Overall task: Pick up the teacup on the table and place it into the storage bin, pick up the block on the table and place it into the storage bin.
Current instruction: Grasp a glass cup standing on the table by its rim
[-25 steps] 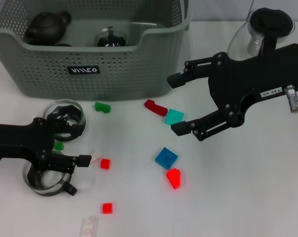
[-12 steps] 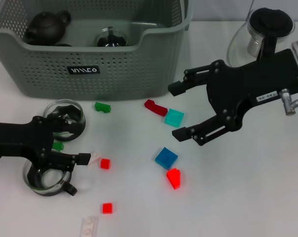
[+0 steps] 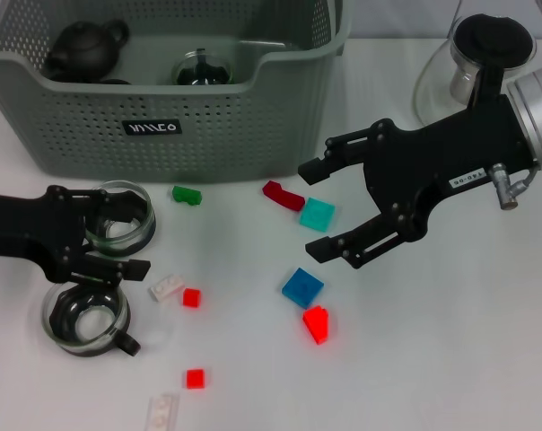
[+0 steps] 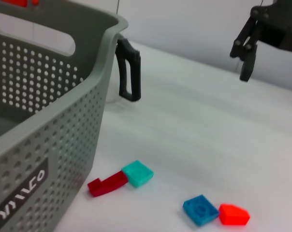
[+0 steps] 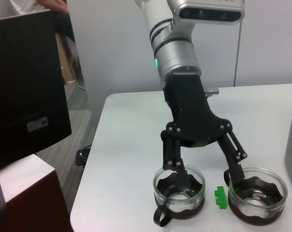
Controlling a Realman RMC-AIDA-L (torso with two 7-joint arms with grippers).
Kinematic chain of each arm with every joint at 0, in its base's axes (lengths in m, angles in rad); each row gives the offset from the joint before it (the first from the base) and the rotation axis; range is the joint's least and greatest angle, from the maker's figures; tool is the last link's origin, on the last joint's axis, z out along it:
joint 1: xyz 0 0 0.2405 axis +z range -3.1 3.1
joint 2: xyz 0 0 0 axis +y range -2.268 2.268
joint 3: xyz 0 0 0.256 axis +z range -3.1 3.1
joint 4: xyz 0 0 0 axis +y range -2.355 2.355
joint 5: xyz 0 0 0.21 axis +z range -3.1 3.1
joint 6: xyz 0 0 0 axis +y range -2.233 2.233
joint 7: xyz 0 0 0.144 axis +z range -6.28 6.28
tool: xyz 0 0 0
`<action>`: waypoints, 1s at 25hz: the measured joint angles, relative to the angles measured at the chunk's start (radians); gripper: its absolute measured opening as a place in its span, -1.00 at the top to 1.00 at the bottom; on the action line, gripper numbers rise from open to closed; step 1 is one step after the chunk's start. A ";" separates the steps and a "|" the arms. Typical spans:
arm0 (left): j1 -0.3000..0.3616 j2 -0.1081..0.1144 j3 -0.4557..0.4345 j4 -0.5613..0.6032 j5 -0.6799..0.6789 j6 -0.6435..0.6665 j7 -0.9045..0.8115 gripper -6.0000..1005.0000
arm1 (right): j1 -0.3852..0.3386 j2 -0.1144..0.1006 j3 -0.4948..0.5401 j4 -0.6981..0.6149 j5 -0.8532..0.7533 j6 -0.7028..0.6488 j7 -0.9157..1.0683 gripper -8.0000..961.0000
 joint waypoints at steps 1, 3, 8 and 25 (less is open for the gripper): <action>-0.003 0.000 0.014 0.020 0.002 0.000 -0.014 -0.79 | 0.001 0.000 0.001 0.000 0.000 0.001 0.001 -0.93; -0.009 -0.001 0.046 0.064 0.006 0.005 -0.043 -0.79 | 0.002 0.001 0.003 0.001 0.000 0.001 0.005 -0.93; -0.017 -0.006 0.128 0.170 0.030 0.056 -0.070 -0.79 | 0.003 0.001 0.005 0.014 0.000 0.022 0.005 -0.93; 0.014 -0.067 0.294 0.446 0.249 0.187 -0.091 -0.78 | 0.054 0.010 0.007 0.161 0.006 0.142 -0.039 -0.93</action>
